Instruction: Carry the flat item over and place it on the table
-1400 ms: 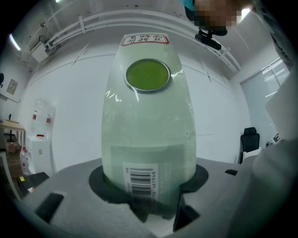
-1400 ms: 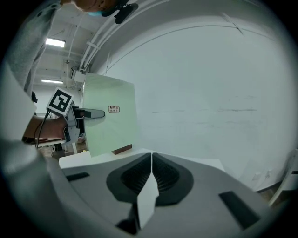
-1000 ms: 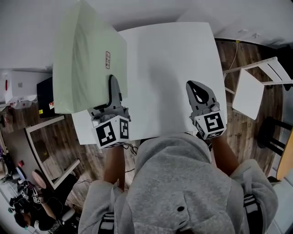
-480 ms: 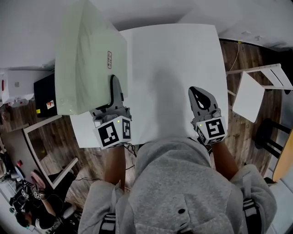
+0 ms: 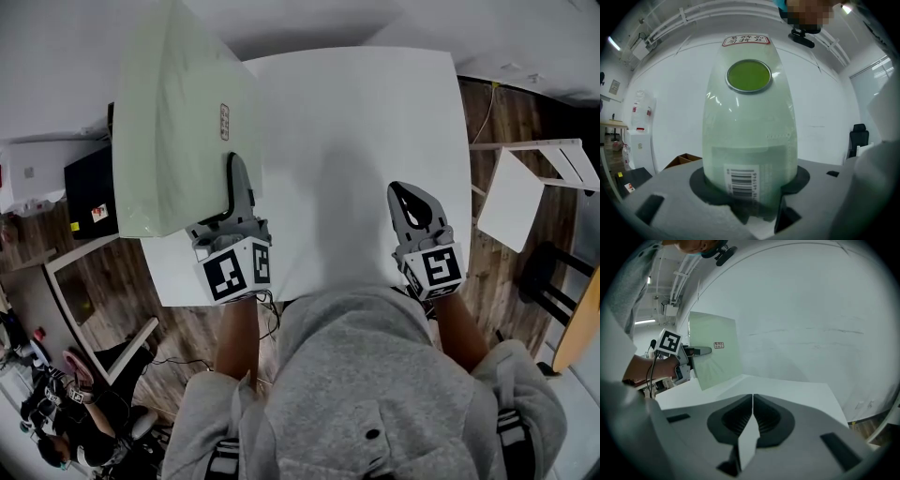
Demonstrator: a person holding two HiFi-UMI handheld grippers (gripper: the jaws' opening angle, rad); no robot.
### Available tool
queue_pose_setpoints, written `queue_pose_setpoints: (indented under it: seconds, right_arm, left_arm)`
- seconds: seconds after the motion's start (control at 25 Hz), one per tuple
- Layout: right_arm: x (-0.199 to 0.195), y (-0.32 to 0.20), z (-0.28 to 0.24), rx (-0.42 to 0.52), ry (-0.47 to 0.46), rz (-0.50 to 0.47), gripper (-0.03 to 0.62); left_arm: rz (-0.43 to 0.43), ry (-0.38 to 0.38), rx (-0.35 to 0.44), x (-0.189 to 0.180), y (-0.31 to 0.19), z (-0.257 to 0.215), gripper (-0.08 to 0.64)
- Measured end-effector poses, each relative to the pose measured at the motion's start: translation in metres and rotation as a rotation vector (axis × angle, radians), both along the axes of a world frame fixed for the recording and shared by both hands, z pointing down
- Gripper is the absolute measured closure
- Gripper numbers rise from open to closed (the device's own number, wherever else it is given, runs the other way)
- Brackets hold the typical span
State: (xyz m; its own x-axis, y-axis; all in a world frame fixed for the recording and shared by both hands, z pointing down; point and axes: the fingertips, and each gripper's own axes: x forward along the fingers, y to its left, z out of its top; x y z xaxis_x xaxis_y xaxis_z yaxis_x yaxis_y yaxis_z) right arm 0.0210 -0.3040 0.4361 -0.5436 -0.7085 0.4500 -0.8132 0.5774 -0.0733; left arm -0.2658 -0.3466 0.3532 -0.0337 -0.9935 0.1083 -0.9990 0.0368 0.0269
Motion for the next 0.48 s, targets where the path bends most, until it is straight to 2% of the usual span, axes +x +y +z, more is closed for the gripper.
queue_pose_setpoints:
  seconds: [0.28,0.48]
  right_arm:
    - [-0.003,-0.005,0.01,-0.03,0.008,0.002,0.565]
    - [-0.005,-0.008,0.016,-0.05,0.016,0.006,0.565]
  left_arm:
    - [-0.014,0.012,-0.018,-0.004,-0.01,0.014,0.295]
    - [-0.018,-0.006,-0.021,-0.008,-0.015,0.021,0.295]
